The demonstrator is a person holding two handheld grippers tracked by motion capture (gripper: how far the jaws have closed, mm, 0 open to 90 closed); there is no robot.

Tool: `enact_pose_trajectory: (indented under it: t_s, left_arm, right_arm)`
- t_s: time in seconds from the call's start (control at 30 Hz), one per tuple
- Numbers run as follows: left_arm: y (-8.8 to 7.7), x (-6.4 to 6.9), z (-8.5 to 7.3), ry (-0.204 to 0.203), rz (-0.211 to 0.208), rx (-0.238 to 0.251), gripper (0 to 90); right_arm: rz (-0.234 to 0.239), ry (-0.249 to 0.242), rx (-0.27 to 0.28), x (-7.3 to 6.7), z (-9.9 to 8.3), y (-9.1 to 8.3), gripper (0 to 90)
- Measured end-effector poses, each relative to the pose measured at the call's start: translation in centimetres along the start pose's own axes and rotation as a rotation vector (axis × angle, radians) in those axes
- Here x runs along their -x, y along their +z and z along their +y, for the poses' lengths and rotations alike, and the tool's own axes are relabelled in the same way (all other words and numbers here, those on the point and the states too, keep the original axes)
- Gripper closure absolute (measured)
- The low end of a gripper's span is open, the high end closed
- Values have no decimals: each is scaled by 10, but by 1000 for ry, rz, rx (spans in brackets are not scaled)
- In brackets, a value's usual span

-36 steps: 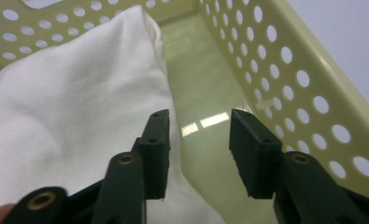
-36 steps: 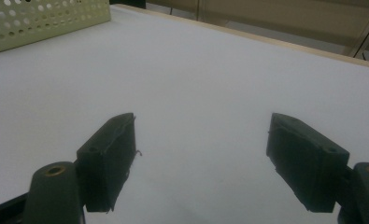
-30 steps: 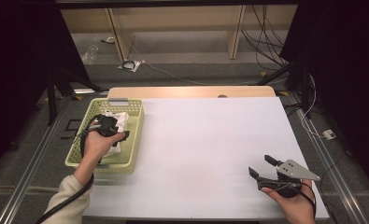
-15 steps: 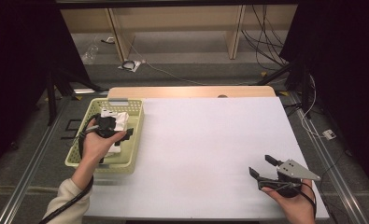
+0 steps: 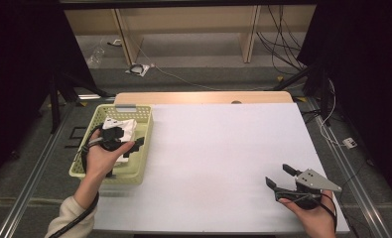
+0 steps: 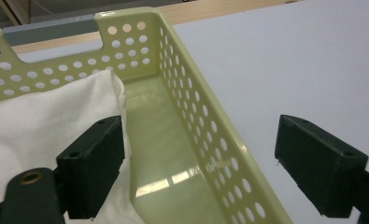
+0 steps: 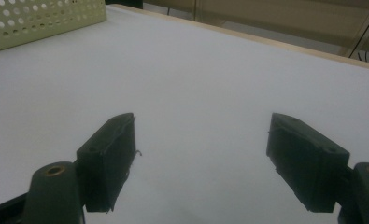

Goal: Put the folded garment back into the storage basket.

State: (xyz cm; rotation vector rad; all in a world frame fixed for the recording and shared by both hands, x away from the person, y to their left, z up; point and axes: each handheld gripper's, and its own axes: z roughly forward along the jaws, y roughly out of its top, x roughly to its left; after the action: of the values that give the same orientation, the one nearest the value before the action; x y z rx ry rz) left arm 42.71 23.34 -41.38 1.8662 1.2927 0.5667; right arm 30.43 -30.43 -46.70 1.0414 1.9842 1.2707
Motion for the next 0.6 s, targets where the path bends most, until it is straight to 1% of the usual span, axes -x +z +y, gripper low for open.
enact_pose_trajectory:
  t_s: [0.03,0.07,0.1,0.13,0.27,0.33,0.37,0.6]
  left_arm:
    - [-1,3,-1,4,-11,10,155]
    - [-1,4,-2,0,-26,12,155]
    - [-1,4,-2,0,-26,12,155]
    - [-2,7,-3,4,-39,10,155]
    - [-2,12,-7,13,-54,15,155]
    - [-2,13,-8,14,-56,20,155]
    - [-2,15,-10,23,-57,27,155]
    - [-2,19,-15,27,-57,43,154]
  right_arm:
    - [-2,1,0,0,0,0,248]
    - [-4,2,0,1,0,0,249]
    - [-4,2,1,1,0,0,248]
    - [-5,1,3,1,0,0,248]
    - [-9,0,5,3,0,-1,248]
    - [-8,0,9,3,0,-1,248]
    - [-10,1,8,4,0,-1,248]
    - [-12,3,11,5,0,-2,249]
